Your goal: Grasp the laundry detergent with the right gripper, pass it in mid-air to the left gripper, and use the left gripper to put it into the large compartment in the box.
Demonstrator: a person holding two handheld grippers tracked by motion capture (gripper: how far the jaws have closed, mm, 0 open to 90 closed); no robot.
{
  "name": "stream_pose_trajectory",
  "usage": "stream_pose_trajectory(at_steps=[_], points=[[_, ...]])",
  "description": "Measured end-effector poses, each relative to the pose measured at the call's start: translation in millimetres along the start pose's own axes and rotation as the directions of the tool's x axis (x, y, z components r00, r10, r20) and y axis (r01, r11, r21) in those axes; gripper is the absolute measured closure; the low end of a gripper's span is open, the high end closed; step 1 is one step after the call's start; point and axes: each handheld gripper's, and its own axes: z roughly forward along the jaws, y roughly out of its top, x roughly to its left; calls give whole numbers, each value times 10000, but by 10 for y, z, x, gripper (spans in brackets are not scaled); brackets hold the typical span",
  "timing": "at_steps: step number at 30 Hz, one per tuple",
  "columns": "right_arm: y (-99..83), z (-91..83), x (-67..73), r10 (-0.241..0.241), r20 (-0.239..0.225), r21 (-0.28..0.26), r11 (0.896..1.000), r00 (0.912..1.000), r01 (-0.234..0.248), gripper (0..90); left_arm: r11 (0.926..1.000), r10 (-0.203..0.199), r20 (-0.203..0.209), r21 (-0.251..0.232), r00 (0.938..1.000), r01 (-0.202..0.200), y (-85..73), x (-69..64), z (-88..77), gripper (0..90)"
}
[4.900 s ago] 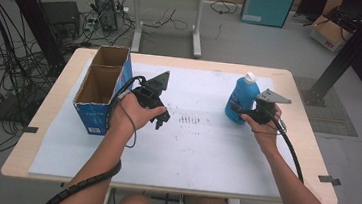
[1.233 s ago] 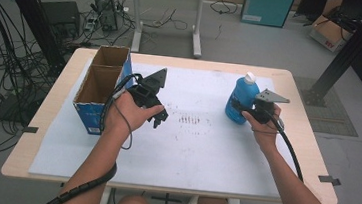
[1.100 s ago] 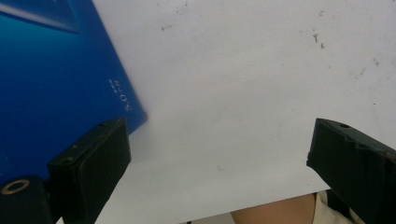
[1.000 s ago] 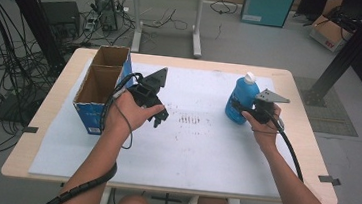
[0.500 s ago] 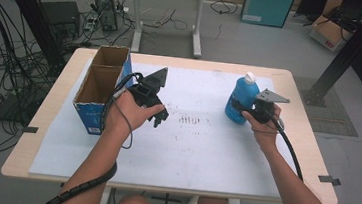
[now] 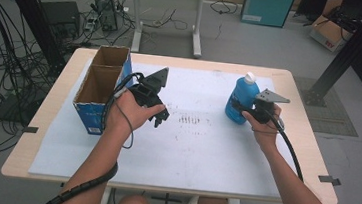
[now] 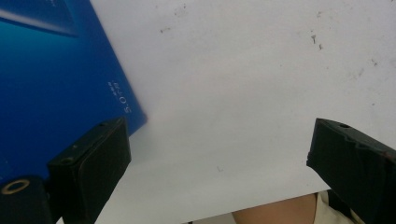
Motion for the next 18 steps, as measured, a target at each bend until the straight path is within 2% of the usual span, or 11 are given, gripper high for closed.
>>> stream_pose_trajectory(at_steps=[18], points=[[-2, 0, -1, 23, -11, -13, 10000, 10000, -23, 447, 10000, 8, -9, 19, 10000, -8, -16, -2, -6, 62]])
